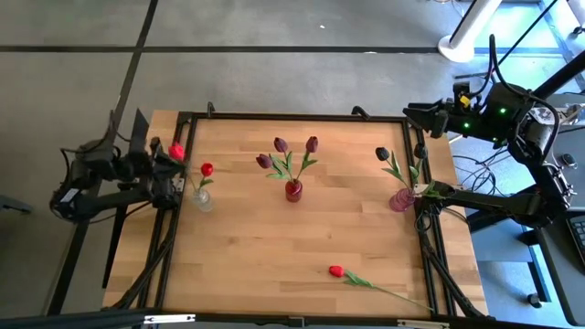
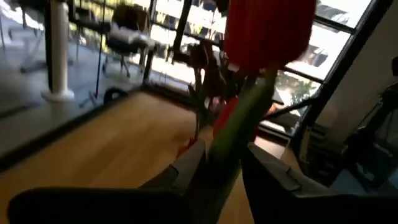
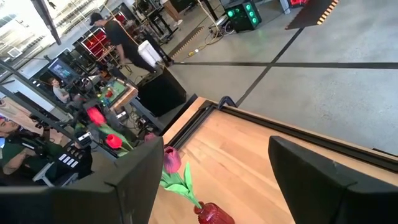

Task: Sort flowers into vase by color
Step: Put the top red tulip into the transparent vase, then put the red tulip into the white vase

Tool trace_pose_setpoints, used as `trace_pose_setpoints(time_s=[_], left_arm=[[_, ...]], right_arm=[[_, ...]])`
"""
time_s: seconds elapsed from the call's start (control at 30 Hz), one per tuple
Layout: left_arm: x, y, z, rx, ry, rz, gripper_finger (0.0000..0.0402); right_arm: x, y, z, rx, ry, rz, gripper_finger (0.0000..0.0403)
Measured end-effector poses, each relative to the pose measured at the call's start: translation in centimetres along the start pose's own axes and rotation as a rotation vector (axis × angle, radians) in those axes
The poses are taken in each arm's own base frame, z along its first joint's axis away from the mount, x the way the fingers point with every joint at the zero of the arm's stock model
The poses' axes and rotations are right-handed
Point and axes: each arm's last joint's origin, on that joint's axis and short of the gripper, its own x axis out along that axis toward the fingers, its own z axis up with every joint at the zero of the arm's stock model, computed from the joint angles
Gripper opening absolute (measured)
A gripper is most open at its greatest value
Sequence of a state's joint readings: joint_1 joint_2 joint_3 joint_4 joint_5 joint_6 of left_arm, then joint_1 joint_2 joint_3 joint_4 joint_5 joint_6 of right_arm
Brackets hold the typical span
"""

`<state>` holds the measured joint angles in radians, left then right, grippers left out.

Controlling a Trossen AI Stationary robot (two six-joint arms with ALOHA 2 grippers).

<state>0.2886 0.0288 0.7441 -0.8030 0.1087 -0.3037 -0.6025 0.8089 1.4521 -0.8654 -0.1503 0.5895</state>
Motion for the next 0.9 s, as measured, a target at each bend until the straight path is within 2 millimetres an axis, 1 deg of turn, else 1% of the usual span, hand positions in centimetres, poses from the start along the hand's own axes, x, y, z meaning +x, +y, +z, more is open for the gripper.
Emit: trace_pose_setpoints(time_s=[0.1, 0.2, 0.3, 0.37, 0.47, 0.67, 0.73, 0.9], left_arm=[[-0.4, -0.1, -0.3, -0.099, 0.102, -0.017, 0.0116], [-0.3, -0.4, -0.4, -0.211, 0.221, -0.074, 0.0125], [-0.6, -0.9, 0.2, -0.302, 0.292, -0.144, 0.0127], [-1.0, -1.2, 0.7, -0.352, 0.354, -0.157, 0.0127], [-1.8, -1.5, 1.4, -0.386, 0.455, -0.092, 0.0127], [-2.9, -1.4, 1.9, -0.418, 0.689, 0.154, 0.0127], [-2.7, -1.3, 1.9, -0.409, 0.702, 0.192, 0.0127], [-2.7, -1.3, 2.0, -0.373, 0.698, 0.191, 0.0127]], right_arm=[[0.0, 0.0, 0.0, -0.017, 0.0, 0.0, 0.0289], [0.0, 0.0, 0.0, -0.022, 0.0, 0.0, 0.0289], [0.0, 0.0, 0.0, -0.027, 0.0, 0.0, 0.0289], [0.0, 0.0, 0.0, -0.045, 0.0, 0.0, 0.0289], [0.0, -0.1, -0.1, -0.047, 0.009, -0.005, 0.0289], [0.0, -0.4, -0.6, -0.036, 0.063, -0.04, 0.0289], [0.2, -0.5, -0.7, -0.033, 0.082, -0.052, 0.0289], [0.4, -0.6, -0.7, -0.028, 0.092, -0.059, 0.0289]])
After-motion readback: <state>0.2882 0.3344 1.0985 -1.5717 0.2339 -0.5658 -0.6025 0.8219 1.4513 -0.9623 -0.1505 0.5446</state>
